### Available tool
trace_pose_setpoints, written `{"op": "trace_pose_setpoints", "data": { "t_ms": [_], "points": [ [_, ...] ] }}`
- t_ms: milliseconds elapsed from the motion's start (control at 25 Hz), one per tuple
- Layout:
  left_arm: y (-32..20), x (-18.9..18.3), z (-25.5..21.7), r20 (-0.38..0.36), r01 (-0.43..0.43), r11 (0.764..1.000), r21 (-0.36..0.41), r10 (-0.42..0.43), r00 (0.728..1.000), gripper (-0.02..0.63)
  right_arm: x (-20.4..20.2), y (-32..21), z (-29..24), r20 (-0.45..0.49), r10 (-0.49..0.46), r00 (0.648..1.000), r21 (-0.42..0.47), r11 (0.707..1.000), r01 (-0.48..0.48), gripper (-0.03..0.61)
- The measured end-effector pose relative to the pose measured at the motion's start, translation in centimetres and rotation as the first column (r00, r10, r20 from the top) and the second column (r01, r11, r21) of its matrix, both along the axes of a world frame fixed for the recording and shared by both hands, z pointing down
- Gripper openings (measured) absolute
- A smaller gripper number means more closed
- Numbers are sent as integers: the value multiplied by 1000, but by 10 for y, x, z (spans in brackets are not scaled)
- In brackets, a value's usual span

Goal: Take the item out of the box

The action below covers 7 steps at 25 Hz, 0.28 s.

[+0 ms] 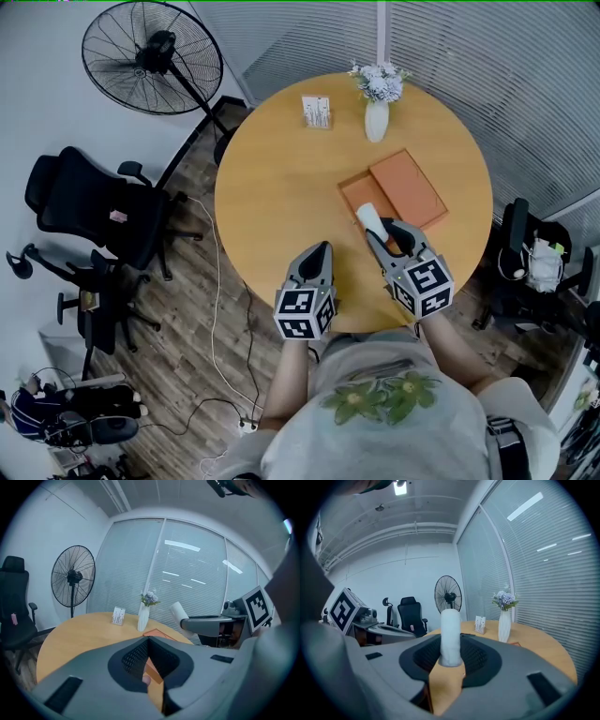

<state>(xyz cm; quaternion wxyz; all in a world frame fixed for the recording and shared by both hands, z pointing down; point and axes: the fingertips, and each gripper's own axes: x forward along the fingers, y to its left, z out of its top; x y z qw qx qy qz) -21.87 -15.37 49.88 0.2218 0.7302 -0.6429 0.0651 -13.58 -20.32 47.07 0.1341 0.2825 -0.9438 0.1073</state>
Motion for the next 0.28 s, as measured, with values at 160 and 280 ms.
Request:
{"op": "trace_pose_setpoints", "data": {
  "t_ms": [160,280],
  "points": [
    [1,-1,2,-1,2,1000,-2,-2,1000,2,0,0,1,2,2,1000,-3,1000,-2,132],
    [1,3,4,0,3,1000,-6,-3,1000,1,4,-2,3,2,4,1000,-5,1000,-4,132]
  ]
}}
